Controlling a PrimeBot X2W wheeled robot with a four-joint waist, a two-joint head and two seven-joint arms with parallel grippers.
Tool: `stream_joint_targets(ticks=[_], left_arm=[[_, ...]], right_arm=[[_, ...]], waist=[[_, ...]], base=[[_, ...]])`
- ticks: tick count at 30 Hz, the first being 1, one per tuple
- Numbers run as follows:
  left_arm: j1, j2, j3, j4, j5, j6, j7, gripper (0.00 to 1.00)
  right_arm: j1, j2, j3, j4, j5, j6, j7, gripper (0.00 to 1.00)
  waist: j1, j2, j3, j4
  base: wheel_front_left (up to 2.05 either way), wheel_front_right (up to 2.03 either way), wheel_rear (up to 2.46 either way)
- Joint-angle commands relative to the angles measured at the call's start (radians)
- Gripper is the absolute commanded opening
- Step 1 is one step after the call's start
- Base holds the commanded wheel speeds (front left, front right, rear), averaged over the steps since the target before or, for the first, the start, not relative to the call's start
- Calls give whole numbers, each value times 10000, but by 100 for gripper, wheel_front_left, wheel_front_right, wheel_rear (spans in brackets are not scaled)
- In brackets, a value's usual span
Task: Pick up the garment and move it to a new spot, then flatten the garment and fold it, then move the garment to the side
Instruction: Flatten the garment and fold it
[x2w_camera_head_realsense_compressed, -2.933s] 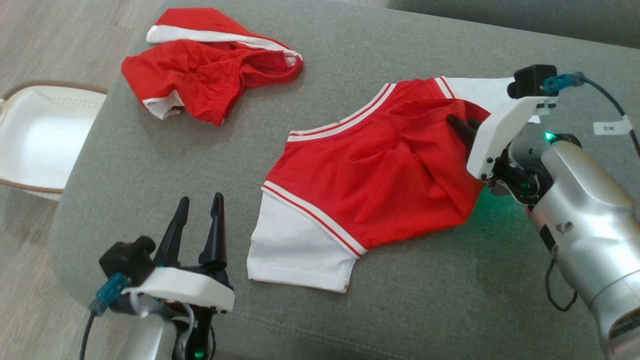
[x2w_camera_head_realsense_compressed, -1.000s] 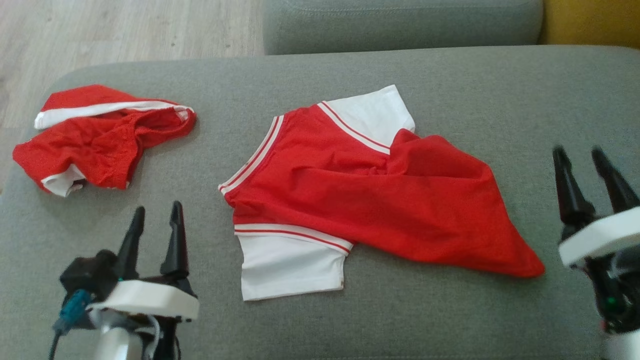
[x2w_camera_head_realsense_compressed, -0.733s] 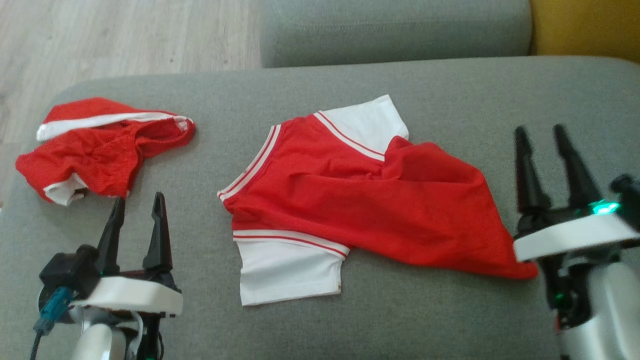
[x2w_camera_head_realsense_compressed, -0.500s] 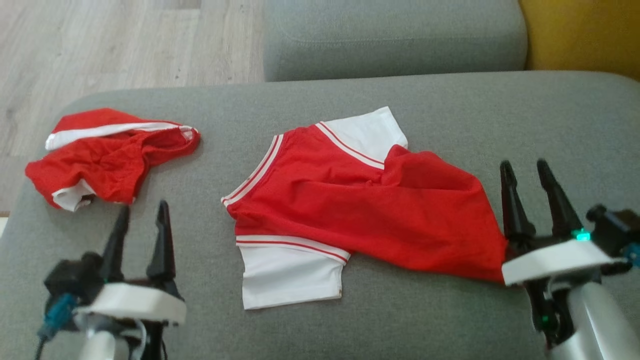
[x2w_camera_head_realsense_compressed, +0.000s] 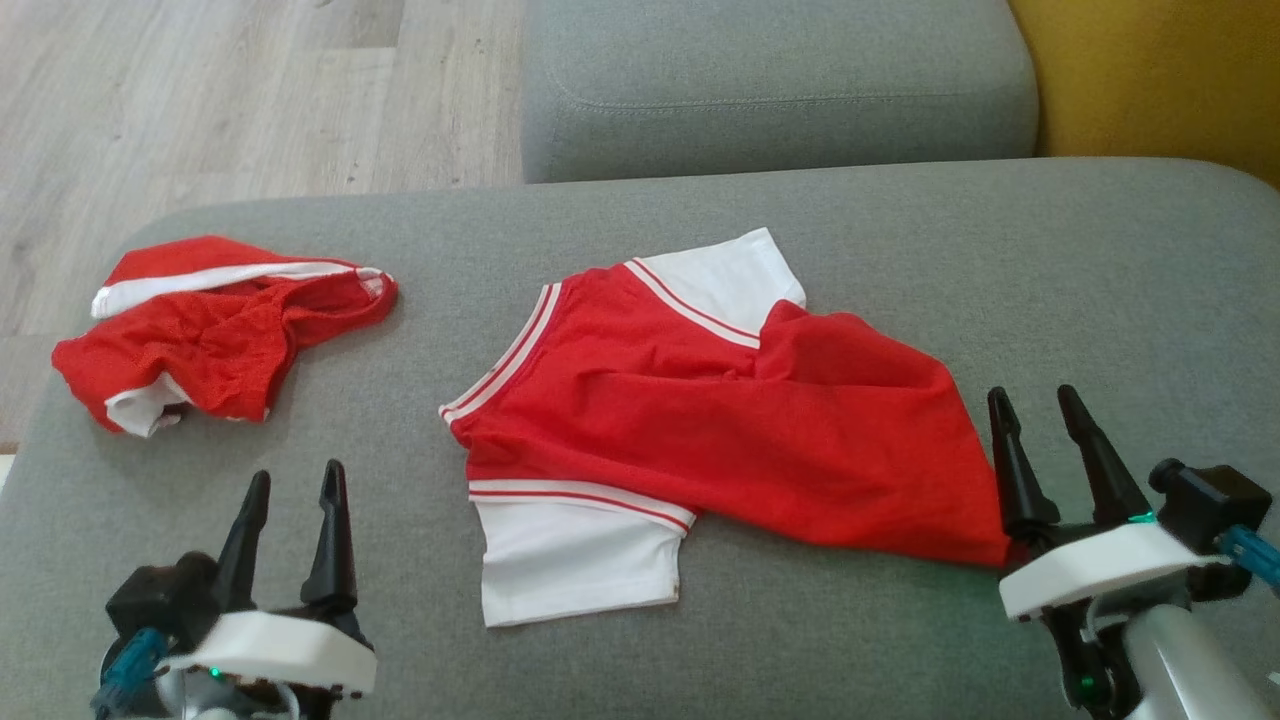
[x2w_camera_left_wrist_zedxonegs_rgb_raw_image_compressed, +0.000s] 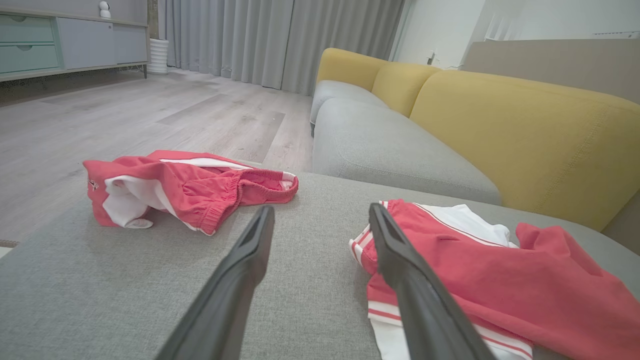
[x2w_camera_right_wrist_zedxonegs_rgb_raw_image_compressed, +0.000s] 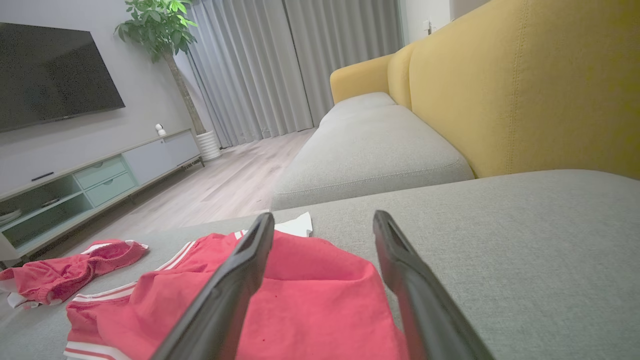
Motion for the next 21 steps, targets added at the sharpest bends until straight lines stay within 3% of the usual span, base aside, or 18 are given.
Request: stream_joint_targets(ticks=[1,11,16,21], left_arm=[[-559,133,351,-329,83,22,-117,100],[-560,107,271,-299,151,-3,-85,100],[-461,111,-152,-169,40,-167,818,100],[-304,158,-568,-394,-178,-304,2078,100]], right_arm=[[-591,-181,245,-248,88,-7,-129,100],[-733,-382,205,131,120,-7,26,100],[-695,-563,-481,610,-98,-7,1511,100],[-436,-557,-1174,679,-349,-7,3737,100]], waist=[[0,0,2,10],[0,0,22,-10],[0,0,65,-21],[0,0,190,-7]], base=[[0,0,0],[0,0,0],[0,0,0],[0,0,0]])
